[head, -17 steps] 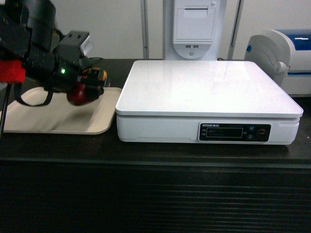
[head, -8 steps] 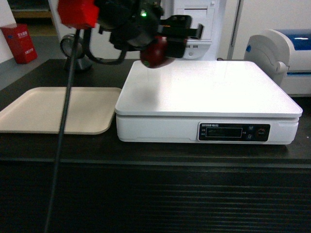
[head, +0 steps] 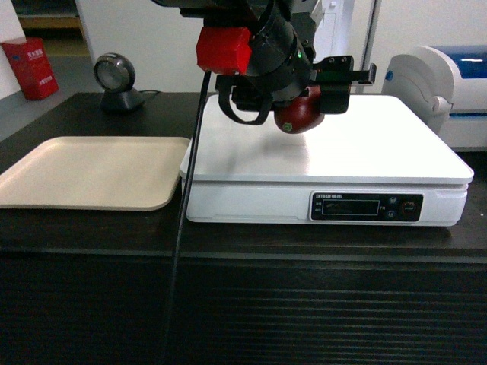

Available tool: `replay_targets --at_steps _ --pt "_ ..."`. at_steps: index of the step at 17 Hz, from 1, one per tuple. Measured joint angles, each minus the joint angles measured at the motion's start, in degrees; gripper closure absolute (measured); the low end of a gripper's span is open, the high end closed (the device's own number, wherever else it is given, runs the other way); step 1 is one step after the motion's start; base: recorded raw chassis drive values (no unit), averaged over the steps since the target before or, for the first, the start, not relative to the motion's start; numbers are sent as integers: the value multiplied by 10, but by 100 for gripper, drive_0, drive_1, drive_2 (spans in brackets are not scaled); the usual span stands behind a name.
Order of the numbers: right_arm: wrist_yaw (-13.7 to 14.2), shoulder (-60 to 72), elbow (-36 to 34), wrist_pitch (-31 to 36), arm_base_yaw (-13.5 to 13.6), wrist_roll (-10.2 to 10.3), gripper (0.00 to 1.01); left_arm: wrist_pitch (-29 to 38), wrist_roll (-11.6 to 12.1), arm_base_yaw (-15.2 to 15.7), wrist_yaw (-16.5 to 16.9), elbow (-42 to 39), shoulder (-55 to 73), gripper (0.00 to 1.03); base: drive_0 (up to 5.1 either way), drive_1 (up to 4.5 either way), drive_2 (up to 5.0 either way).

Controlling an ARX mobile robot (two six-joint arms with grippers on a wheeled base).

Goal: Place dark red mango on scale at checkout

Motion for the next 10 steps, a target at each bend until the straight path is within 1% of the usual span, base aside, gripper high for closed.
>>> replay_targets --at_steps 2,6,8,10 --pt "0 0 0 0 0 0 3 -24 -36 -1 -2 42 19 42 0 0 0" --pt "0 0 0 0 0 0 3 -89 -100 0 -2 116 78 42 0 0 0" --pt "0 0 0 0 0 0 3 -109 -115 0 -5 138 96 42 0 0 0" --pt "0 0 0 0 0 0 3 -110 -118 0 -6 141 97 42 0 0 0"
